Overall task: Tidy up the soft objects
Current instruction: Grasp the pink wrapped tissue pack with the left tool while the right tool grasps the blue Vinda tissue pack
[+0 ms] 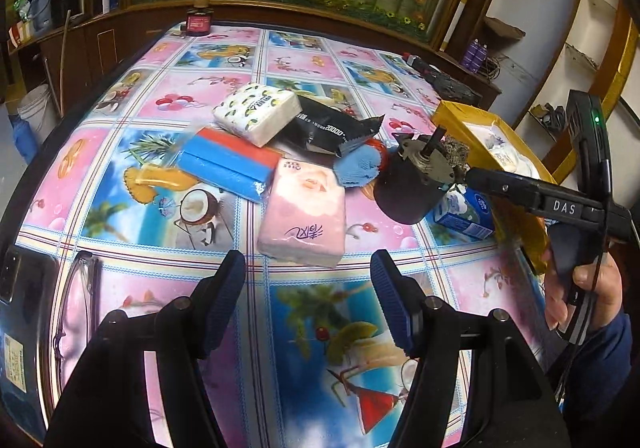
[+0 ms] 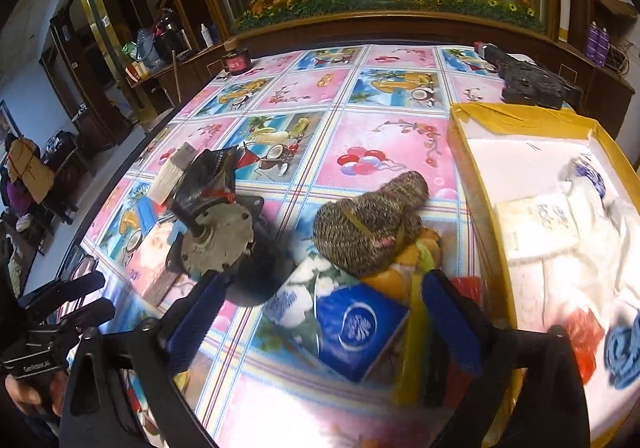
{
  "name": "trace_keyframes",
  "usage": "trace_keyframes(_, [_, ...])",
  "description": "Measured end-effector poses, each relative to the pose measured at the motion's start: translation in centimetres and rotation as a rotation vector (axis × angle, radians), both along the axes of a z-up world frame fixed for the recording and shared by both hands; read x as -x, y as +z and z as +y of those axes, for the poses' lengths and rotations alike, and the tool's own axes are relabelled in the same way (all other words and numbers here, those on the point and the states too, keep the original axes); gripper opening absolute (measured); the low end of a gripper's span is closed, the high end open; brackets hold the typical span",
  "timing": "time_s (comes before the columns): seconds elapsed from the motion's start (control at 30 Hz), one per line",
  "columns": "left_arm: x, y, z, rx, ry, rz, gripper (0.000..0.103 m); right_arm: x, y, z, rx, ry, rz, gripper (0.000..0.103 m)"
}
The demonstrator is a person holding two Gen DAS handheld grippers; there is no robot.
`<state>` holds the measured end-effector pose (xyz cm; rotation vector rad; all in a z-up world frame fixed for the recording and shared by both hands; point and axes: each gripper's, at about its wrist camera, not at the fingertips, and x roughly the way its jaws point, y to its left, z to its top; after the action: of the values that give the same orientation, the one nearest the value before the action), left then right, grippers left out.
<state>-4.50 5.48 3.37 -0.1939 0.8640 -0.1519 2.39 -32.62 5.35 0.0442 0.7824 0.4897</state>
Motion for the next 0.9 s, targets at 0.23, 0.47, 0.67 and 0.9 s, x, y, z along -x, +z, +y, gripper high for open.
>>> trace_keyframes(0.23, [-0.1, -0.4, -0.4, -0.01, -0.02, 0.014, 0.064, -0.6, -1.6, -0.1, -0.038, 0.049, 0.038, 0.102])
trace_keyframes(0.47, [-0.3, -0.5, -0.3, -0.012, -0.021, 0.017, 0.064, 1.3, -2.5, 1.5, 0.074, 0.141, 0.034, 0.102])
trace_keyframes(0.67, [-0.7, -0.4, -0.2, -0.024, -0.021, 0.017, 0.064, 4.0, -1.7, 3.3, 0.074, 0.272, 0.032, 0.1])
trace_keyframes(0.9, [-1.5, 0.0, -0.7, -0.072, -0.046, 0.016, 0.064, 2.6, -2.9, 4.6, 0.248, 0.168, -0.036, 0.092])
